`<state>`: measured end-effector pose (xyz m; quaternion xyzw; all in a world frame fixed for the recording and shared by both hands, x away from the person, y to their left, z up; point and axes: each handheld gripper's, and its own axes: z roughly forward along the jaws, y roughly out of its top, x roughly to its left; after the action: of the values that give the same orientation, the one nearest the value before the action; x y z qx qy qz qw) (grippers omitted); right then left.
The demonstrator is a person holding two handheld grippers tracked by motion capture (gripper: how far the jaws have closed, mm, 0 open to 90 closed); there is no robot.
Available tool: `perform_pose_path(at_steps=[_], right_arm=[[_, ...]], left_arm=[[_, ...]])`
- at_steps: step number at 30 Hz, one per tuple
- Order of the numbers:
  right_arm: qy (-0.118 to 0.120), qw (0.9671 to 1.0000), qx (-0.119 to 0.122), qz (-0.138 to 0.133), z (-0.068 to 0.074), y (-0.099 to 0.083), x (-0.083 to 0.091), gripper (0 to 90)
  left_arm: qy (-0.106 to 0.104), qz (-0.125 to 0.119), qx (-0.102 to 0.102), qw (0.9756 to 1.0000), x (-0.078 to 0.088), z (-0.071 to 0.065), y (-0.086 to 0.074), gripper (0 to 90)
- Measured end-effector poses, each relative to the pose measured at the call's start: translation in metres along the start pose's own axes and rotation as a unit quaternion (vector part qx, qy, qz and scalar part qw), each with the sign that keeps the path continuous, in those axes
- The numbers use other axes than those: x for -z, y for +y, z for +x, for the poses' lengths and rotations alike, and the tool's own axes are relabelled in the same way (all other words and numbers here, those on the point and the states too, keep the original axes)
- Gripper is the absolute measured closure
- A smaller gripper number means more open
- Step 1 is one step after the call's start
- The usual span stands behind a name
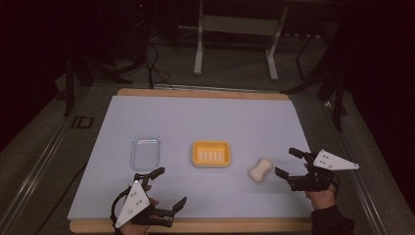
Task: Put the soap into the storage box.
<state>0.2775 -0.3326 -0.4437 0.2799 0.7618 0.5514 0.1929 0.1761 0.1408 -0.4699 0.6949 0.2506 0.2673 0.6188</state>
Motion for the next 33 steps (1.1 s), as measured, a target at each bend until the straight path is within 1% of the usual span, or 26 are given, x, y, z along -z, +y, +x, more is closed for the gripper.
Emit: perform_pose_path(at_steps=[1,2,3,4,5,6,9,11,12,13,15,16,19,21,23,24,25,26,28,31,33], right_arm=[[0.0,1.0,0.004,-0.003,0.0,0.0,0.0,9.7],[0.005,1.0,0.004,-0.006,0.0,0.0,0.0,9.7],[0.005,1.0,0.004,-0.006,0.0,0.0,0.0,9.7],[0.014,0.9999,0.008,-0.006,0.0,0.001,-0.001,9.7],[0.014,0.9999,0.008,-0.006,0.0,0.001,-0.001,9.7],[0.028,0.9996,0.008,-0.003,-0.002,0.004,-0.002,9.8],[0.035,0.9993,0.013,-0.002,-0.003,0.006,-0.005,9.8],[0.049,0.9987,0.013,-0.007,-0.004,0.006,-0.006,9.8],[0.049,0.9987,0.013,-0.007,-0.004,0.006,-0.006,9.8],[0.05,0.9984,0.021,-0.013,-0.005,0.007,-0.007,10.0],[0.054,0.9982,0.023,-0.012,-0.005,0.008,-0.007,10.0],[0.06,0.9977,0.029,-0.008,-0.004,0.009,-0.008,10.0],[0.058,0.9978,0.031,-0.002,-0.003,0.01,-0.009,10.0],[0.04,0.9983,0.041,0.006,-0.001,0.013,-0.01,10.0],[0.018,0.9985,0.047,0.022,0.001,0.015,-0.012,10.1],[0.018,0.9985,0.047,0.022,0.001,0.015,-0.012,10.1],[0.018,0.9985,0.044,0.028,0.001,0.016,-0.013,10.0],[0.013,0.9981,0.045,0.04,0.001,0.016,-0.014,10.0],[0.016,0.9976,0.046,0.049,0.002,0.016,-0.015,10.0],[0.017,0.997,0.048,0.059,0.001,0.016,-0.016,10.0],[0.014,0.9969,0.048,0.062,-0.001,0.017,-0.017,10.1]], left_arm=[[0.0,0.001,0.0,1.0,0.0,0.0,0.0,0.8],[0.0,0.003,-0.002,1.0,0.0,-0.001,0.0,0.8],[-0.003,0.003,-0.002,1.0,0.001,-0.002,-0.001,0.8],[-0.005,0.005,-0.001,1.0,0.001,-0.002,-0.001,0.8],[-0.005,0.005,-0.001,1.0,0.001,-0.002,-0.001,0.7],[-0.007,0.008,-0.002,0.9999,0.002,-0.003,-0.002,0.8],[-0.001,0.014,0.001,0.9999,0.003,-0.004,-0.001,0.8],[-0.001,0.016,0.003,0.9999,0.004,-0.004,-0.001,0.7],[0.001,0.016,0.004,0.9999,0.004,-0.005,-0.001,0.7],[0.0,0.017,0.001,0.9999,0.005,-0.005,-0.001,0.8],[0.0,0.02,-0.002,0.9998,0.006,-0.005,-0.001,0.8],[0.001,0.024,-0.004,0.9997,0.007,-0.003,-0.002,0.7],[0.005,0.025,-0.002,0.9997,0.009,-0.001,-0.003,0.8],[0.012,0.024,0.005,0.9996,0.01,0.001,-0.004,0.7],[0.013,0.025,0.007,0.9996,0.009,0.001,-0.004,0.8],[0.012,0.024,0.006,0.9996,0.009,0.001,-0.004,0.8],[0.011,0.025,0.005,0.9996,0.009,0.001,-0.004,0.7],[0.01,0.026,0.004,0.9996,0.008,0.0,-0.004,0.8],[0.007,0.026,0.001,0.9996,0.007,-0.001,-0.004,0.7],[0.004,0.029,-0.002,0.9996,0.006,-0.002,-0.003,0.8],[0.003,0.031,-0.004,0.9995,0.006,-0.003,-0.003,0.8]])
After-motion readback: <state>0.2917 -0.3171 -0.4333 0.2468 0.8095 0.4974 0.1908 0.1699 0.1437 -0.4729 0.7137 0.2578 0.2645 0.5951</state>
